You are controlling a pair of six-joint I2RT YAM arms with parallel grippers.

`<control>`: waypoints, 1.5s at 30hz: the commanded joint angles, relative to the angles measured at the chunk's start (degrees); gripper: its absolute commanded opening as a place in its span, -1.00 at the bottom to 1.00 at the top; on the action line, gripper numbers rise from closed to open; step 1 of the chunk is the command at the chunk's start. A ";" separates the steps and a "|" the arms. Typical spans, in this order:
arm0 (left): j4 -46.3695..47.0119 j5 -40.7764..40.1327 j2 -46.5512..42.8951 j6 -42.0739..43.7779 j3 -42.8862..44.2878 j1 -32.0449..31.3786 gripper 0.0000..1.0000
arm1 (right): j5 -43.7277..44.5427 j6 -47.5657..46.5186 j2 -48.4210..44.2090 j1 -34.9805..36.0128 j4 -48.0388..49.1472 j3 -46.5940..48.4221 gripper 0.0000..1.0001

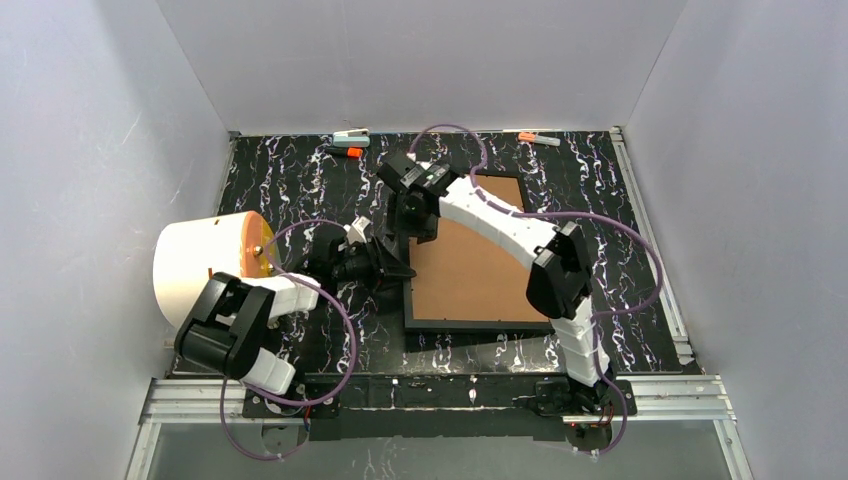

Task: Put the photo into the frame
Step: Turn over the photo frame at the center of the board.

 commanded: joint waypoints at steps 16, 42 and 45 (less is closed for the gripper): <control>-74.38 -19.67 -6.42 42.46 54.22 -0.03 -1.00 | 2.49 -5.53 -17.88 -12.52 3.75 7.93 0.61; -88.30 -25.11 -5.40 55.38 76.70 -4.65 -1.00 | -18.75 4.23 -12.59 -16.15 11.13 13.79 0.97; -88.35 -25.43 -5.27 55.79 77.48 -5.57 -1.00 | -17.38 3.53 -9.88 -16.05 8.13 17.38 0.97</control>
